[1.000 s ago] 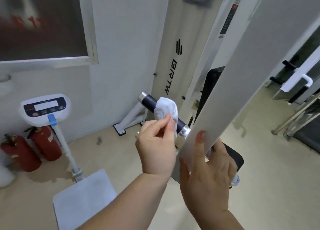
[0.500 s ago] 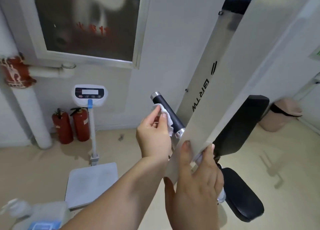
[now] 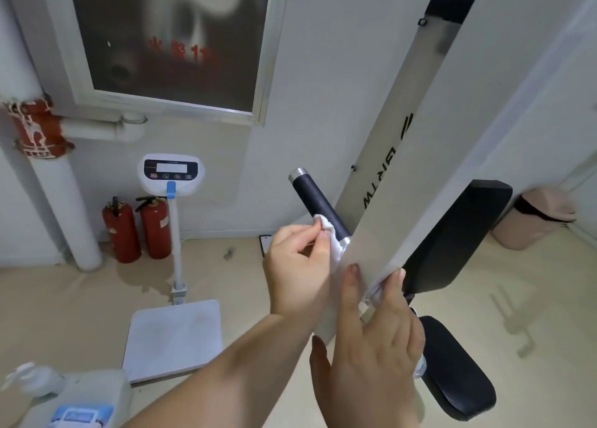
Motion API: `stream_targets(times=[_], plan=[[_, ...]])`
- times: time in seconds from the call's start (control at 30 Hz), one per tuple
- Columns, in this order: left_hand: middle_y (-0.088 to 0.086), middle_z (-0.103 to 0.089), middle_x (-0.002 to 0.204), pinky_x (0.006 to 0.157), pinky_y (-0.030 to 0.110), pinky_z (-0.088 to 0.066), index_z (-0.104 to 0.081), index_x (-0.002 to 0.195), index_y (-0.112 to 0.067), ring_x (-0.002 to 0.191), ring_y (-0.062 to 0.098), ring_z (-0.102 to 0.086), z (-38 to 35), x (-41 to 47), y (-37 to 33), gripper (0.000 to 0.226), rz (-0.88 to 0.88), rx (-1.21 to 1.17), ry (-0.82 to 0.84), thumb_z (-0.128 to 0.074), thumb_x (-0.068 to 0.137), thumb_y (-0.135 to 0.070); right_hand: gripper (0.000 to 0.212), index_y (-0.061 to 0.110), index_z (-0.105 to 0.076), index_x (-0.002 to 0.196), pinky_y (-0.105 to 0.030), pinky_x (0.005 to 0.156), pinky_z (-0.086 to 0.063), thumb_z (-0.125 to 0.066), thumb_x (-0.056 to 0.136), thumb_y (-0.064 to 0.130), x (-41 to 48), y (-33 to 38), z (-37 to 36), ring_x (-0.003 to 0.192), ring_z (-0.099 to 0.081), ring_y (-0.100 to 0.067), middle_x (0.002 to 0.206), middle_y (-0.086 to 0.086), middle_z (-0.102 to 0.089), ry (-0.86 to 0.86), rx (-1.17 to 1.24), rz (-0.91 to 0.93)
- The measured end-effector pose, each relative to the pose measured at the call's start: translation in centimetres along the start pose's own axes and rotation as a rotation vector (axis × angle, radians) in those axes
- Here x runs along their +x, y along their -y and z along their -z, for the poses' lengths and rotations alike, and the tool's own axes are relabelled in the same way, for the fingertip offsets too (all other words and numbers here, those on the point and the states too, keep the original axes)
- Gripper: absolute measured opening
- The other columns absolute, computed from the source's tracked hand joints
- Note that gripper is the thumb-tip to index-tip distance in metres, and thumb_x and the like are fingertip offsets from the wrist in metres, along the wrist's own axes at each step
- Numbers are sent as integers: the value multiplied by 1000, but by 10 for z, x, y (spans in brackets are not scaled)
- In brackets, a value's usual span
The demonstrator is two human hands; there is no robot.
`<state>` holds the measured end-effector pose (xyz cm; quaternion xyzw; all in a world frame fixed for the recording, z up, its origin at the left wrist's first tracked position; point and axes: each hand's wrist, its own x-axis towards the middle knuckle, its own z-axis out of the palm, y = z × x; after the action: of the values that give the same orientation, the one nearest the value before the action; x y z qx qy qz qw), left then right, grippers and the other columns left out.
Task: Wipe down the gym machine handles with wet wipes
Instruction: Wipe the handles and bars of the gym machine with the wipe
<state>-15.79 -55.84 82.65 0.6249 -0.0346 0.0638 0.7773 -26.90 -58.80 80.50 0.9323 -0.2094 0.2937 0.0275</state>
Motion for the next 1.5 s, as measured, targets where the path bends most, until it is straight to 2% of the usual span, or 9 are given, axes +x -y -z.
stream_targets(times=[0.1,0.27,0.4,0.53,0.67,1.03,1.2,1.37,1.5], plan=[[0,-69,87,64,6,-43,-73,70,-31,67,-8,-63,-6,23,-13,29,31,-85,-67,-74,90,-11,112,14,-37,149,-55,105,-31,-88,52,33,2,0,-1,125,-46,-49,148,-42,-33,2,-31,18],[10,-71,97,72,39,-62,-78,73,-32,70,18,-72,-17,73,-6,9,74,-128,-239,-74,81,-34,117,14,-39,147,-56,104,-32,-89,44,38,2,4,-1,126,-48,-49,149,-42,-33,35,-32,25],[16,-72,92,64,32,-59,-73,79,-22,64,15,-67,-20,82,-1,11,101,-242,-308,-71,90,-23,119,14,-42,145,-56,104,-32,-87,39,43,0,4,0,125,-46,-49,148,-42,-35,66,-50,26],[8,-73,84,77,41,-59,-68,77,-28,79,26,-70,-19,50,7,18,108,-156,-206,-71,85,-43,117,14,-41,146,-56,104,-31,-85,43,46,-1,2,0,127,-43,-49,147,-42,-36,68,-59,20],[11,-75,96,81,34,-58,-77,80,-26,88,22,-73,-13,14,7,8,183,-197,-40,-79,87,-22,110,13,-38,149,-57,105,-32,-85,56,49,1,-3,0,130,-44,-51,149,-42,-33,39,-60,11],[-9,-70,75,73,24,-53,-73,76,-21,70,7,-62,-23,85,-17,14,176,-219,-265,-77,88,-28,115,11,-39,148,-58,106,-29,-87,51,48,1,0,1,130,-43,-53,147,-43,-34,82,-67,34],[11,-72,94,77,30,-51,-71,70,-33,74,12,-61,-23,52,0,15,125,-122,-171,-77,84,-31,113,12,-40,148,-58,106,-32,-86,52,47,0,-1,-1,128,-46,-51,148,-43,-33,51,-57,9],[9,-74,102,76,31,-55,-78,76,-25,79,14,-70,-14,-2,3,10,207,-199,14,-80,85,-21,93,12,-41,151,-55,108,-29,-68,75,60,2,-5,-2,132,-43,-50,149,-41,-34,-22,-42,21],[8,-77,95,74,40,-56,-80,80,-31,74,17,-68,-16,17,1,4,196,-184,-56,-81,83,-29,106,7,-47,147,-56,107,-28,-84,58,52,0,-8,0,130,-44,-52,146,-44,-35,37,-60,51]])
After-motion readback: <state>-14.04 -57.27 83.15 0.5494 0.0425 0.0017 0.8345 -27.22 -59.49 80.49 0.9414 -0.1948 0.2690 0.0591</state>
